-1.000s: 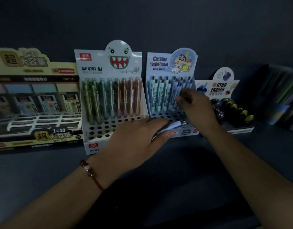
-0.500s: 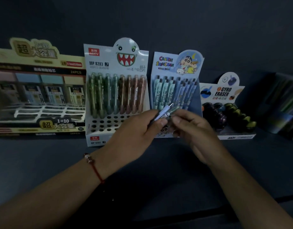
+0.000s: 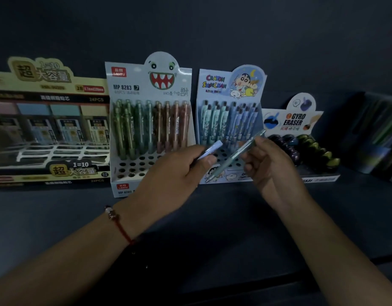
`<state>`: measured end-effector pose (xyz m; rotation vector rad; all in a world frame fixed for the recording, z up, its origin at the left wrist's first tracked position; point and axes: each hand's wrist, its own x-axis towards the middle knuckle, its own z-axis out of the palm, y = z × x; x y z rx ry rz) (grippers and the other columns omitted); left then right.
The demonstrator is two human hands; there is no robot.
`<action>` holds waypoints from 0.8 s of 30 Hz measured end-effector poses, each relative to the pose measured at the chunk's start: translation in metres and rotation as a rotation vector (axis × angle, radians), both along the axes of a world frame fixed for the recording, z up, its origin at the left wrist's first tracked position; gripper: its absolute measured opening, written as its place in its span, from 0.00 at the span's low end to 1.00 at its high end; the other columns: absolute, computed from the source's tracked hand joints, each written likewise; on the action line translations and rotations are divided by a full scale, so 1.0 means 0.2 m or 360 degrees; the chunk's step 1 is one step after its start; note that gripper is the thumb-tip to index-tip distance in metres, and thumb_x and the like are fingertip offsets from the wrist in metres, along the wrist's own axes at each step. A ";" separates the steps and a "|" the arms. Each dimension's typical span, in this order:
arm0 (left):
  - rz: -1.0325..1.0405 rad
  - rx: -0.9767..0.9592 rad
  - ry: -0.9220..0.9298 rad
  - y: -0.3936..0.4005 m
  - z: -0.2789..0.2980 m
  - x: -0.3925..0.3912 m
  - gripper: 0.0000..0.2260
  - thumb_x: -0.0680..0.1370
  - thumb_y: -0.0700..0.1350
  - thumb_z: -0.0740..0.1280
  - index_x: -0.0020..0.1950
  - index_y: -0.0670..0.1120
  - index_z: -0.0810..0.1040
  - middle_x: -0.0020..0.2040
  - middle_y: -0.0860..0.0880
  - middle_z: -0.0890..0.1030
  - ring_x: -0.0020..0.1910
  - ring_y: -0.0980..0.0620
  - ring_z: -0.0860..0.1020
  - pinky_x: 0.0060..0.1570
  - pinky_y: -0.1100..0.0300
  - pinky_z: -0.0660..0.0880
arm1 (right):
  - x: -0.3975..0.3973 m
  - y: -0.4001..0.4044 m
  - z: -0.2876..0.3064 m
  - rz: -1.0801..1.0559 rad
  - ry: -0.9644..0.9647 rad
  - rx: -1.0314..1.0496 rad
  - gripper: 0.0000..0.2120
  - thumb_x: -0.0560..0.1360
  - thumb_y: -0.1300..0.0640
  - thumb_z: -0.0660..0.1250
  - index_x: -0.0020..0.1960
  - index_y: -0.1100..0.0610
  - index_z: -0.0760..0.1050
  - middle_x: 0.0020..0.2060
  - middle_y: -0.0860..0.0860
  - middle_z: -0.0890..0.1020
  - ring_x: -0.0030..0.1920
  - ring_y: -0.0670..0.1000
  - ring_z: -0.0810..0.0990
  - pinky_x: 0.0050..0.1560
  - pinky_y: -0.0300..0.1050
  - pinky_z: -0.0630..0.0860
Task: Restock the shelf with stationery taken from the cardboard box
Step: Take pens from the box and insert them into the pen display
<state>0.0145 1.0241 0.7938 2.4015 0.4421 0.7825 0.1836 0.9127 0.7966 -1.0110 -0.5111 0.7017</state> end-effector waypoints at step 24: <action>-0.0034 0.0907 0.0324 0.07 0.02 -0.29 0.19 0.82 0.62 0.53 0.64 0.57 0.77 0.50 0.57 0.82 0.42 0.56 0.79 0.39 0.60 0.77 | -0.10 0.10 0.15 -0.0224 -0.0535 -0.0119 0.09 0.72 0.47 0.71 0.40 0.51 0.77 0.35 0.41 0.78 0.39 0.41 0.76 0.48 0.46 0.73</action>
